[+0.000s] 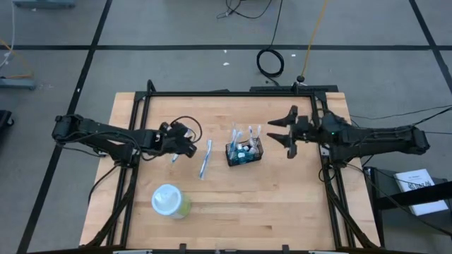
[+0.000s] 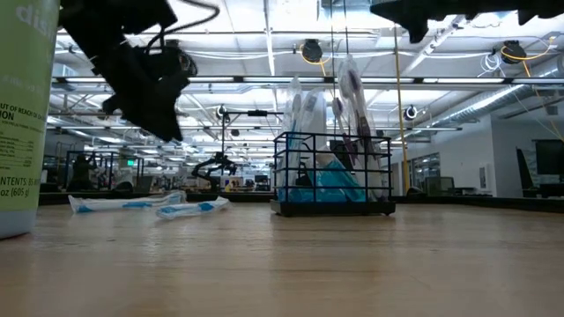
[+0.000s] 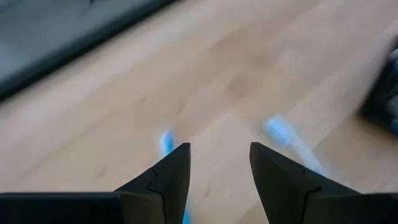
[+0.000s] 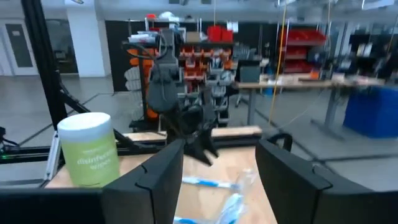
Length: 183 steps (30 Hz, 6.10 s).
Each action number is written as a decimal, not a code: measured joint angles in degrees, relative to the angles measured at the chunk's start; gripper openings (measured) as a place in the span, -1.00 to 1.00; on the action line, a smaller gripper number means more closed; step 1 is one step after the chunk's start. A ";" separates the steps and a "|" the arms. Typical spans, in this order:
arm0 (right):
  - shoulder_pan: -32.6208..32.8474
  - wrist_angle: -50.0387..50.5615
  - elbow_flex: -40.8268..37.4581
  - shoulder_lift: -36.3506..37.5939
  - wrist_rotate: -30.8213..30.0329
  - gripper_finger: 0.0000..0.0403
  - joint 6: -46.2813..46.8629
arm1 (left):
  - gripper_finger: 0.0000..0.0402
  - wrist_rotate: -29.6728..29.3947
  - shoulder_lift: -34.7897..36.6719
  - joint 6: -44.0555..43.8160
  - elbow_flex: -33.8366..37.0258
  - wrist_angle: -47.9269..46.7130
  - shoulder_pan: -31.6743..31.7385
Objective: Pick & Place toothbrushing station
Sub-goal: Put the blue toothbrush into the black mesh organizer
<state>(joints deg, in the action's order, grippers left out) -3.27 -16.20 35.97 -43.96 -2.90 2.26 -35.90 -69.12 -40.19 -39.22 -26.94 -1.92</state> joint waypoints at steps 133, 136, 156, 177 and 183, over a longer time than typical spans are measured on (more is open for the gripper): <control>0.25 9.15 -11.56 26.24 -10.56 -0.09 -7.50 | -0.98 35.63 -43.80 39.40 -1.81 116.61 1.42; 0.26 9.13 -11.56 26.24 -10.56 -0.09 -7.52 | -0.98 34.16 -45.70 38.92 -1.81 116.61 1.95; 0.24 9.13 -11.56 26.24 -10.56 -0.09 -7.63 | -0.98 33.85 -50.62 35.39 -1.81 116.65 3.39; 0.26 7.58 -11.56 24.36 -10.58 -0.09 -7.69 | -0.97 40.85 -50.50 39.70 -6.51 113.80 2.92; 0.24 7.40 -11.56 23.61 -10.57 -0.09 -8.10 | -0.98 40.93 -50.50 39.46 -6.51 111.35 2.89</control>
<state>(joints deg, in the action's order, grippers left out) -3.03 -8.80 24.40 -20.35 -13.47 -5.84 5.04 -119.61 -0.74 -45.74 84.41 0.97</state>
